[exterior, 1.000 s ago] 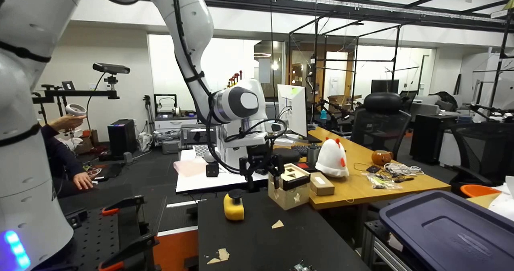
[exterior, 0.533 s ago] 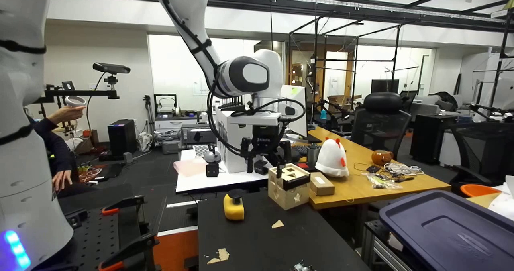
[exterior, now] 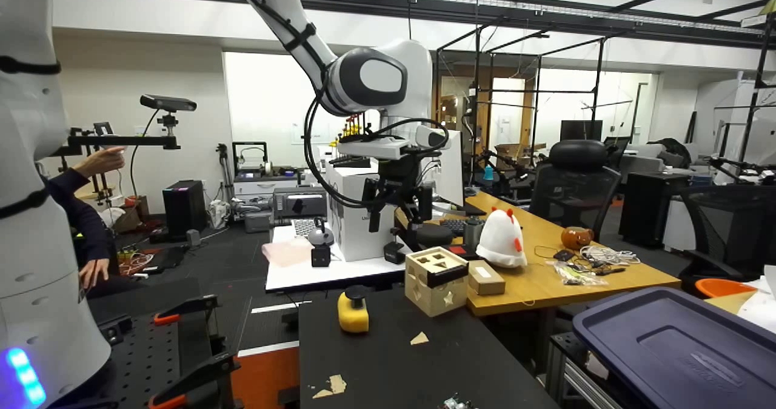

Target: Put the sweets together using the sponge brush

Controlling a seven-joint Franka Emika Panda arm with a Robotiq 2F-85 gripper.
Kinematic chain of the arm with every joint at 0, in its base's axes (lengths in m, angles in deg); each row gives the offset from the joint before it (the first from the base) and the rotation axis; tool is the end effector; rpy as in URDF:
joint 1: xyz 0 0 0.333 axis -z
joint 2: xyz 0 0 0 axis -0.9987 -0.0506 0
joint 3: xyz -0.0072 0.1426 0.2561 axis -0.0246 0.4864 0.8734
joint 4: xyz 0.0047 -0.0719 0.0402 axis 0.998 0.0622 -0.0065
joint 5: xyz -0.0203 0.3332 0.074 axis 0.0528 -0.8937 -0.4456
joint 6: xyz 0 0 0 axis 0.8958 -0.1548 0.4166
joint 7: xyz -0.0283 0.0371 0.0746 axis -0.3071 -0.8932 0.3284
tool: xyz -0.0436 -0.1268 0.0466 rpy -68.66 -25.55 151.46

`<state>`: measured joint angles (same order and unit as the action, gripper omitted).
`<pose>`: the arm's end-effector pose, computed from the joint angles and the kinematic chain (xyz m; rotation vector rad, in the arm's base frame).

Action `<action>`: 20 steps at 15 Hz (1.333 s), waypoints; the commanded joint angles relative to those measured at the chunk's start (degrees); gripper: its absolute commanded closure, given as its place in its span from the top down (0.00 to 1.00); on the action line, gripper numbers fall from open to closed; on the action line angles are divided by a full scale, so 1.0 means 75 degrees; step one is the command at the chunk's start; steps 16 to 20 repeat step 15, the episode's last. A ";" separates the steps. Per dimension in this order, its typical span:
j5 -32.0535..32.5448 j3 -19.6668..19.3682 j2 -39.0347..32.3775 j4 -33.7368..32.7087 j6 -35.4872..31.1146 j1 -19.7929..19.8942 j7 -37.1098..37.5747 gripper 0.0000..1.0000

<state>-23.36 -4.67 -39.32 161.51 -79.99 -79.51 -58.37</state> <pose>0.4788 -0.1020 0.2682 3.0772 0.3660 -0.2076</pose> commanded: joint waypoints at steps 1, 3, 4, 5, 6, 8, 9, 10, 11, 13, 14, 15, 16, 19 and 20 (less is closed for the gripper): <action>-0.0300 -0.0082 0.0484 0.0051 0.0270 -0.0017 0.0763 1.00; -0.0277 -0.0108 0.0619 0.0015 0.0364 -0.0054 0.1097 1.00; -0.0248 -0.0104 0.0687 0.0008 0.0426 -0.0072 0.1217 1.00; -0.0205 -0.0091 0.0782 0.0011 0.0481 -0.0102 0.1343 1.00; -0.0160 -0.0084 0.0874 0.0023 0.0513 -0.0125 0.1425 1.00; -0.0183 -0.0098 0.0618 -0.0028 0.0249 -0.0100 0.1171 1.00; -0.0182 -0.0097 0.0666 -0.0030 0.0260 -0.0113 0.1171 1.00; -0.0182 -0.0096 0.0657 -0.0027 0.0260 -0.0114 0.1167 1.00; -0.0182 -0.0096 0.0632 -0.0026 0.0258 -0.0113 0.1166 1.00; -0.0183 -0.0096 0.0580 -0.0026 0.0254 -0.0108 0.1165 1.00; -0.0182 -0.0096 0.0572 -0.0026 0.0254 -0.0109 0.1165 1.00; -0.0182 -0.0096 0.0571 -0.0026 0.0254 -0.0109 0.1165 1.00; -0.0182 -0.0096 0.0571 -0.0026 0.0254 -0.0109 0.1165 1.00; -0.0182 -0.0096 0.0571 -0.0026 0.0254 -0.0109 0.1165 1.00; -0.0182 -0.0096 0.0571 -0.0026 0.0254 -0.0109 0.1165 1.00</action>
